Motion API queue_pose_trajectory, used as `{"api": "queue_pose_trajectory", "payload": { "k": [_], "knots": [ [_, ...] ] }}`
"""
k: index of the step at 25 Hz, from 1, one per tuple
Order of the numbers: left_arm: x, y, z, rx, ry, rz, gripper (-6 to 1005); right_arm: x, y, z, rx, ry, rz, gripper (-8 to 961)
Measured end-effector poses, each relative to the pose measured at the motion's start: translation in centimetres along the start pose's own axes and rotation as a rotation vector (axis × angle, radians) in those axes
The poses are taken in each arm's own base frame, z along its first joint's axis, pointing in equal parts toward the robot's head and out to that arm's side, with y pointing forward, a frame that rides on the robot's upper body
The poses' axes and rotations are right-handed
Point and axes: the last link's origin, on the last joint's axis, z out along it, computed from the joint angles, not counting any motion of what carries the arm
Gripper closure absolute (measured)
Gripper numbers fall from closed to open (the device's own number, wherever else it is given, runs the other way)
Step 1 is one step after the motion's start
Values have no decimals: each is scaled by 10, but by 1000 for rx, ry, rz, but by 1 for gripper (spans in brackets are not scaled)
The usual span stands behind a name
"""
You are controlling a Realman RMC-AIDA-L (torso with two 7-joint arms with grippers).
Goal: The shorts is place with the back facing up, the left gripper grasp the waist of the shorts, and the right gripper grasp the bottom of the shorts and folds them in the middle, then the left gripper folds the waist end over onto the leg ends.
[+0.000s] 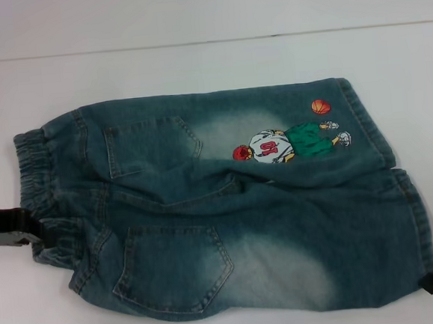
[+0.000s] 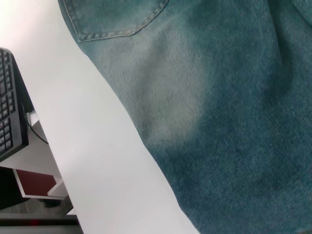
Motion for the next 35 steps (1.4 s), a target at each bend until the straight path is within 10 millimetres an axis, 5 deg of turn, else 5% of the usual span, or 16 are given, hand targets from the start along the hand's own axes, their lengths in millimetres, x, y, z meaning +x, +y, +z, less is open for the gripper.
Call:
{"api": "queue_pose_trajectory", "payload": {
  "k": [5,13,26,35],
  "knots": [
    [0,0,0,0,1,0,976,1,0,0,1,4,0,773],
    [3,2,-1,0,5,6,976,1,-2,-3,8,-4,-2,942],
    [11,-7,-18,-39,118,-85,976,4,-14,-28,19,-425,33,941],
    [16,-27,-34,-109,343,-223,975,6,-37,-25,111,-743,147,941]
  ]
}}
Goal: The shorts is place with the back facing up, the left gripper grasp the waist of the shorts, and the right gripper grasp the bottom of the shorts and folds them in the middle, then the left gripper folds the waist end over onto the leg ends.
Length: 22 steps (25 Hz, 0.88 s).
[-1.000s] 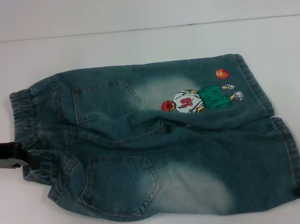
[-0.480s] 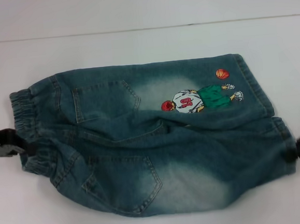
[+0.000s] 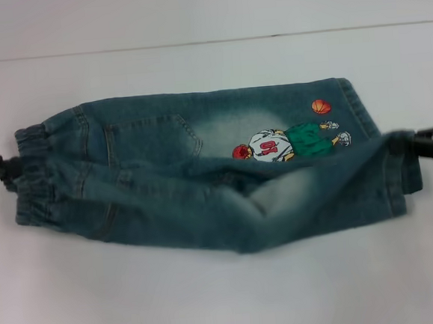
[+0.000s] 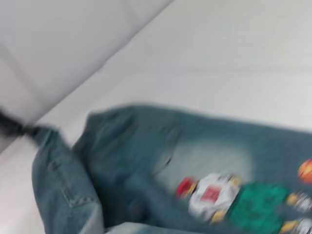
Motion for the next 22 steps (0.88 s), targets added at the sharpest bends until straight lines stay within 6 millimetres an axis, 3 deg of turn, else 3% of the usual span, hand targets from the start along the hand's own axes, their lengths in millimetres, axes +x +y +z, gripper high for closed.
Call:
{"api": "queue_pose_trajectory", "payload": {
  "k": [6,22],
  "knots": [
    [0,-6,6,-28,77,-32,976,5,-15,12,111,-211,40,941],
    [7,-11,27,-48,247,24,975,-11,-35,43,336,-347,24,942]
  ]
}}
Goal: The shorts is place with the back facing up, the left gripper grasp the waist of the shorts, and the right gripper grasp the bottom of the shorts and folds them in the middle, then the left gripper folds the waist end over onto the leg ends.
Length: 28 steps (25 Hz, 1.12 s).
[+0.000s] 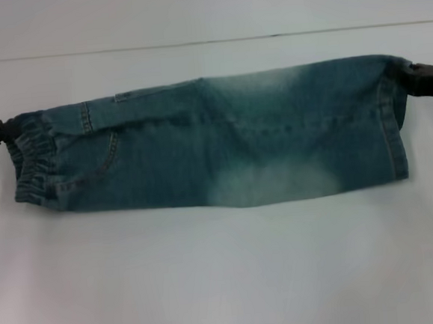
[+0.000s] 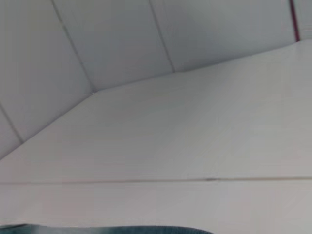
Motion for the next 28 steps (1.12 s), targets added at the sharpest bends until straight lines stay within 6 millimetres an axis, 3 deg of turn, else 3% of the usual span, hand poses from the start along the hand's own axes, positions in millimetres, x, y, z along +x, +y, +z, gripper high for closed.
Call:
{"api": "queue_pose_trajectory", "payload": {
  "k": [14,26,28],
  "knots": [
    [3,1,21,31,91,106,972,-14,12,45,81,2,-100,942],
    [-2,2,38,76,107,179,970,-9,16,57,114,32,-124,930],
    [-3,4,42,85,106,199,970,-8,17,58,111,36,-130,868]
  ]
}}
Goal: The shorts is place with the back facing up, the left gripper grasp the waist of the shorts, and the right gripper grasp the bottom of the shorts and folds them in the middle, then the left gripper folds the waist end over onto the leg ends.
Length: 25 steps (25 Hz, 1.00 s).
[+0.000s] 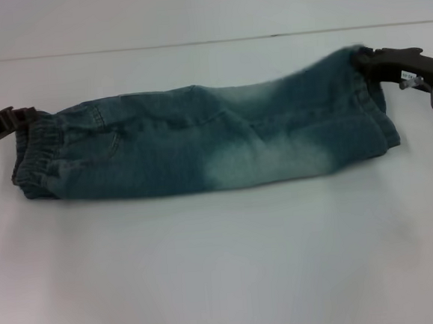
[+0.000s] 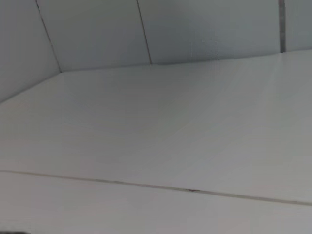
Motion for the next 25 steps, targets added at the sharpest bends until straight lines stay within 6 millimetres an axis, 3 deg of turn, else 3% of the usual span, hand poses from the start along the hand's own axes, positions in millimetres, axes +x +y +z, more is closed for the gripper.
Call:
{"api": "queue_pose_trajectory", "payload": {
  "k": [3,9,13,17,22,25],
  "knots": [
    [-2,3,5,13,15,25,969,1,1,1,-2,3,-6,776],
    [2,-2,-5,8,107,33,689,6,1,-3,-13,2,16,496],
    [-1,-12,-17,7,128,21,472,6,0,-15,-71,-32,56,406],
    [-7,-19,-35,-19,118,32,308,0,5,-40,-238,-84,68,316],
    [-12,-17,-54,-83,94,68,88,-11,20,-85,-541,-87,41,183],
    [-17,-15,-59,-116,66,93,81,-9,35,-114,-747,-40,6,83]
  ]
}}
